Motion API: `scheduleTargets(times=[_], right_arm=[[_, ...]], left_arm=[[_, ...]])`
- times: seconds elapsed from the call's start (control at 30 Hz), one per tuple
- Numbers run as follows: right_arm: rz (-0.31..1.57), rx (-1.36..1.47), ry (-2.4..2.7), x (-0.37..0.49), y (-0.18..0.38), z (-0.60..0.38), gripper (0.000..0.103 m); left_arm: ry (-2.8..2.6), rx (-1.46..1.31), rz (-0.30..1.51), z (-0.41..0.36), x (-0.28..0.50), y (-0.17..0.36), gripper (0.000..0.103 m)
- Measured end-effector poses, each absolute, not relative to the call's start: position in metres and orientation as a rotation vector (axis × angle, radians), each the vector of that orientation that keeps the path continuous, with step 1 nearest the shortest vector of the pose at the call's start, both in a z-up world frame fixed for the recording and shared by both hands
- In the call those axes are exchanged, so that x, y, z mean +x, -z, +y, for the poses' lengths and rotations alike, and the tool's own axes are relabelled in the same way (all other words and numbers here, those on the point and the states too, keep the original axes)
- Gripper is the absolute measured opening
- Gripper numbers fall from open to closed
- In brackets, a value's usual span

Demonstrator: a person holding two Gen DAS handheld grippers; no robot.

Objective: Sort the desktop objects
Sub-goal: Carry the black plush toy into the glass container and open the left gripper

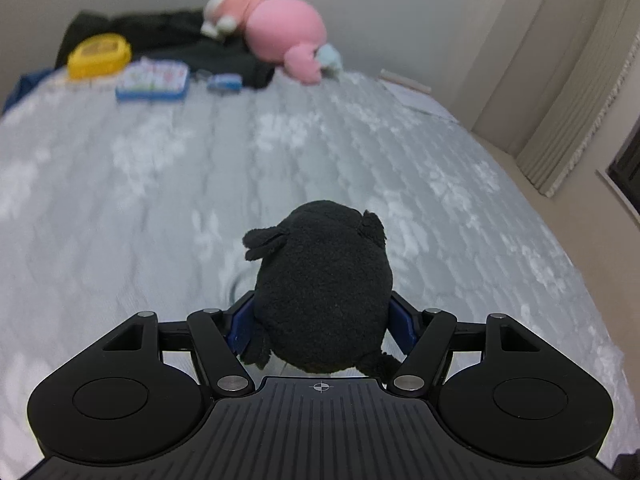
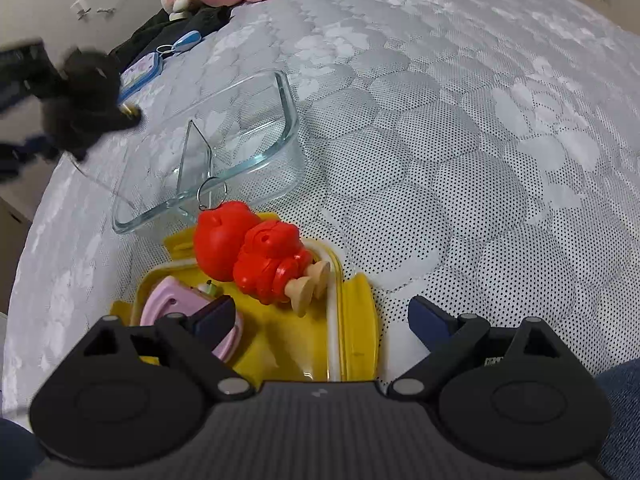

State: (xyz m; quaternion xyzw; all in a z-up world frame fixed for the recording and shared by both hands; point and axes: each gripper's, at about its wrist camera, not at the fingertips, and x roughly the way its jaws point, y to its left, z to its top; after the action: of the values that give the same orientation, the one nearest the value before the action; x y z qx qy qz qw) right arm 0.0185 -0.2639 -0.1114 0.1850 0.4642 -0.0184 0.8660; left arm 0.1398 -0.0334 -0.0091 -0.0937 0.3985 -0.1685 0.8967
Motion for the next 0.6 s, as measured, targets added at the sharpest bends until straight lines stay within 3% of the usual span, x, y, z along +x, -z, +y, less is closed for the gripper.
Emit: scheduleTargets(times=[0.6], right_arm=[[0.884, 0.369, 0.078, 0.022, 0.109, -0.260, 0.096]], left_arm=[[0.277, -0.109, 0.839, -0.026, 0.134, 0.051, 0.074]])
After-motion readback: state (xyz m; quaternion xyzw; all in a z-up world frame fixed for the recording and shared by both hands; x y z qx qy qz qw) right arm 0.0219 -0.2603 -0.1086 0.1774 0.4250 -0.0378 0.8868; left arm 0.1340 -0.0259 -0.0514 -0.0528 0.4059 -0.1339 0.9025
